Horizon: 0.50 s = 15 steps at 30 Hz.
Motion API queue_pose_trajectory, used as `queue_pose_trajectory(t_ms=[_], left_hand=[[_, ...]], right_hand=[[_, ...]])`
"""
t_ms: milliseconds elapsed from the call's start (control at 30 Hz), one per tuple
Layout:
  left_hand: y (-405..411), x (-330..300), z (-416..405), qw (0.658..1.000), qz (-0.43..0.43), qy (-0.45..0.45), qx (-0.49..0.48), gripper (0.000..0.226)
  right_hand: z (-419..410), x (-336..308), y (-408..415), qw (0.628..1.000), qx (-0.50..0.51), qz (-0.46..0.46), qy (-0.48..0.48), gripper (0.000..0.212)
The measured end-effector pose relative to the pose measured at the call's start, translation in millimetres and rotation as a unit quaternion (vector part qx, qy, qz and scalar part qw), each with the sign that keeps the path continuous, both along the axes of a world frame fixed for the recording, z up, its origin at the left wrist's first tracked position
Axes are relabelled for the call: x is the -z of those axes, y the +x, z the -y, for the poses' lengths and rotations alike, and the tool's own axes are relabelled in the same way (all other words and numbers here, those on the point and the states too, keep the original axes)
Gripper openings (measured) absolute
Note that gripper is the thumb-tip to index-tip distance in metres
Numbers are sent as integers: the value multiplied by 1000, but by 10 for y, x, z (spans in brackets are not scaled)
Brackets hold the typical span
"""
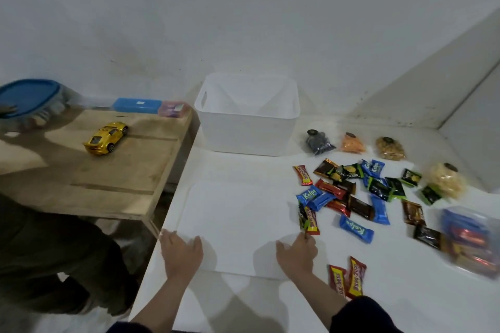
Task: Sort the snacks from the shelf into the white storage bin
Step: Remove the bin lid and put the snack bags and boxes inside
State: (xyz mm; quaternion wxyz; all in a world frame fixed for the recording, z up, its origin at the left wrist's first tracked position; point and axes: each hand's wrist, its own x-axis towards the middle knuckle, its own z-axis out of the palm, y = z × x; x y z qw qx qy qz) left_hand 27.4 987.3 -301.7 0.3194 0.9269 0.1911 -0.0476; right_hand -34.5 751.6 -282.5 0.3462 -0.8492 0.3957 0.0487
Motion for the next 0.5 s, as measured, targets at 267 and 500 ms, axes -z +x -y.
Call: queue_pose_trajectory(t_ms=[267,500], left_hand=[[11,-81,253,995,-17,94,17,68],[46,-115,772,994,7,65,85,69]], right_hand=[[58,-42,8,999,-13,3,42,72],[398,-124,-55,996,-17,68,63,49]])
